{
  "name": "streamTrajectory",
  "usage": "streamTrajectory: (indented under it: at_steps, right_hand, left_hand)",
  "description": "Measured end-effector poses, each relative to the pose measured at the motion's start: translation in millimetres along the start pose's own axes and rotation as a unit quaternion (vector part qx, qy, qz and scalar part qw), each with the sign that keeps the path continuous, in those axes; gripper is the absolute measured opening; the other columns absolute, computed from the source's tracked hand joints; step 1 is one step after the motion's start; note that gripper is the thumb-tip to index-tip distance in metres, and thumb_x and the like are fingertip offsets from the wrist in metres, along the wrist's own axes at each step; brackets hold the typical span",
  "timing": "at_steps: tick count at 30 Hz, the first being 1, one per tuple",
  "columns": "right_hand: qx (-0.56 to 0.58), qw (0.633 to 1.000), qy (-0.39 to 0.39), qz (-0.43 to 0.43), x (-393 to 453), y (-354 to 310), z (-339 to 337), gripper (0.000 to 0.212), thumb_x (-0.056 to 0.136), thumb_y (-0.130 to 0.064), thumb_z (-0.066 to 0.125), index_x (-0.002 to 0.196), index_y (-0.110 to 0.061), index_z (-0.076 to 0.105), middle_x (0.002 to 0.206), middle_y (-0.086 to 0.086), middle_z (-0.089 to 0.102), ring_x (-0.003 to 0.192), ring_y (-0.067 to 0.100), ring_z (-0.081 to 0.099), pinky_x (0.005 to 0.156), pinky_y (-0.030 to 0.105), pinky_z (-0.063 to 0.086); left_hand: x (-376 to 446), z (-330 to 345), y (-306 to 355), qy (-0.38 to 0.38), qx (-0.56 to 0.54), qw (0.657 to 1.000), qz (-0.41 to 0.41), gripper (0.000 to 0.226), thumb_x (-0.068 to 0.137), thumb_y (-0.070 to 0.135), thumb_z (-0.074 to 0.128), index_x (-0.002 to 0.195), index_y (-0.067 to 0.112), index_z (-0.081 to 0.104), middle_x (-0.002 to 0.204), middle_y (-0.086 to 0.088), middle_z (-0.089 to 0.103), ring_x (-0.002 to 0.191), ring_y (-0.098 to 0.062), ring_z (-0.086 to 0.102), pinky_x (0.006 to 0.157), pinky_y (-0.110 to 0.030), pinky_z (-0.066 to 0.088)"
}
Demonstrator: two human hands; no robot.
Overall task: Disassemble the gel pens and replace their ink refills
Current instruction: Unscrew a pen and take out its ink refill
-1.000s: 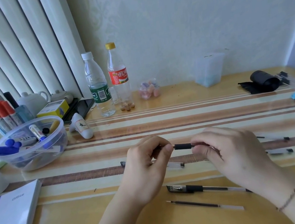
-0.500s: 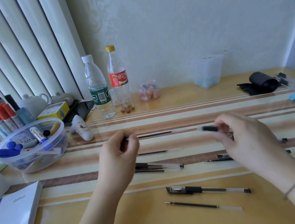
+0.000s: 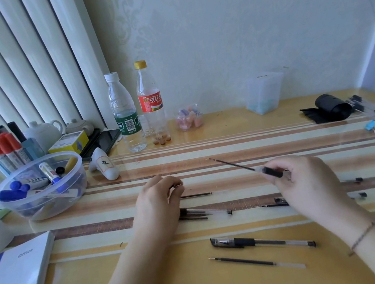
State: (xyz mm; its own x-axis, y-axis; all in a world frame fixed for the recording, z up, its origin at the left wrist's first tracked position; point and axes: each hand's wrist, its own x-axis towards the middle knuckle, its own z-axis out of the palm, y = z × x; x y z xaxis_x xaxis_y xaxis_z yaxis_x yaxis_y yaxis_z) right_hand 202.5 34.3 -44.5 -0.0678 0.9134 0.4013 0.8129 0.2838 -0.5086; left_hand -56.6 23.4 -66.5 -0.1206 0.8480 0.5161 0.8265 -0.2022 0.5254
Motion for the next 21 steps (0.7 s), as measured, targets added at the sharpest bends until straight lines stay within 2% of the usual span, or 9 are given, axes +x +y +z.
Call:
streamTrajectory:
  at_steps: [3, 6, 8, 10, 12, 16, 19, 21]
  right_hand:
    - [-0.002, 0.998, 0.029, 0.047, 4, 5, 0, 0.01, 0.088, -0.029, 0.066, 0.089, -0.035, 0.074, 0.04, -0.015, 0.041, 0.03, 0.005, 0.033, 0.032, 0.013, 0.019]
    - [-0.01, 0.998, 0.028, 0.053, 4, 3, -1, 0.011, 0.088, -0.03, 0.066, 0.084, -0.037, 0.072, 0.039, -0.013, 0.043, 0.031, 0.005, 0.034, 0.033, 0.018, 0.023]
    - [-0.021, 0.998, 0.029, 0.056, 4, 3, -2, 0.009, 0.089, -0.034, 0.064, 0.084, -0.037, 0.071, 0.049, -0.012, 0.051, 0.037, 0.008, 0.041, 0.035, 0.021, 0.026]
    - [-0.049, 0.997, 0.029, 0.054, 6, 5, -1, 0.014, 0.09, -0.04, 0.06, 0.089, -0.032, 0.071, 0.074, -0.014, 0.061, 0.049, 0.006, 0.05, 0.039, 0.022, 0.031]
    - [-0.087, 0.995, 0.021, 0.053, 8, 7, 2, 0.024, 0.091, -0.045, 0.055, 0.094, -0.027, 0.071, 0.093, -0.016, 0.061, 0.056, 0.007, 0.053, 0.041, 0.023, 0.034]
    - [-0.141, 0.988, 0.004, 0.063, 8, 8, 6, 0.025, 0.091, -0.046, 0.053, 0.095, -0.028, 0.07, 0.083, -0.015, 0.049, 0.057, 0.011, 0.053, 0.041, 0.021, 0.029]
    - [-0.174, 0.983, -0.01, 0.052, 9, 0, 11, 0.023, 0.092, -0.045, 0.053, 0.094, -0.03, 0.069, 0.081, -0.014, 0.047, 0.053, 0.011, 0.052, 0.039, 0.02, 0.027]
    - [-0.202, 0.979, -0.037, 0.015, 9, -9, 18, 0.022, 0.092, -0.046, 0.052, 0.092, -0.032, 0.069, 0.084, -0.013, 0.049, 0.05, 0.01, 0.05, 0.039, 0.022, 0.032]
  left_hand:
    - [2, 3, -9, -0.02, 0.067, 0.995, -0.065, 0.01, 0.086, 0.021, 0.065, 0.093, 0.021, 0.072, 0.079, 0.004, 0.055, 0.081, -0.023, 0.054, 0.069, -0.031, 0.041]
    - [4, 2, -7, -0.06, 0.085, 0.991, -0.079, 0.01, 0.087, 0.025, 0.063, 0.092, 0.026, 0.072, 0.081, 0.006, 0.054, 0.086, -0.02, 0.051, 0.072, -0.031, 0.042]
    - [7, 1, -5, -0.08, 0.095, 0.989, -0.079, 0.009, 0.086, 0.025, 0.064, 0.089, 0.027, 0.072, 0.081, 0.007, 0.051, 0.086, -0.019, 0.05, 0.069, -0.03, 0.039]
    - [9, 3, -2, -0.095, 0.12, 0.985, -0.075, 0.009, 0.087, 0.023, 0.062, 0.09, 0.027, 0.07, 0.083, 0.007, 0.048, 0.091, -0.021, 0.05, 0.071, -0.031, 0.038]
    - [9, 6, 1, -0.101, 0.154, 0.981, -0.066, 0.013, 0.09, 0.02, 0.057, 0.094, 0.027, 0.068, 0.087, 0.007, 0.046, 0.098, -0.023, 0.048, 0.075, -0.033, 0.035]
    - [6, 10, 5, -0.117, 0.213, 0.969, -0.053, 0.02, 0.094, 0.017, 0.046, 0.103, 0.027, 0.062, 0.103, 0.005, 0.051, 0.105, -0.022, 0.043, 0.085, -0.034, 0.031]
    - [7, 8, 3, -0.08, 0.174, 0.978, -0.078, 0.019, 0.095, 0.017, 0.046, 0.099, 0.027, 0.062, 0.098, 0.007, 0.049, 0.1, -0.022, 0.043, 0.08, -0.034, 0.03]
    - [8, 6, 0, -0.03, 0.118, 0.987, -0.1, 0.018, 0.095, 0.016, 0.047, 0.097, 0.025, 0.063, 0.097, 0.006, 0.052, 0.096, -0.023, 0.044, 0.077, -0.035, 0.031]
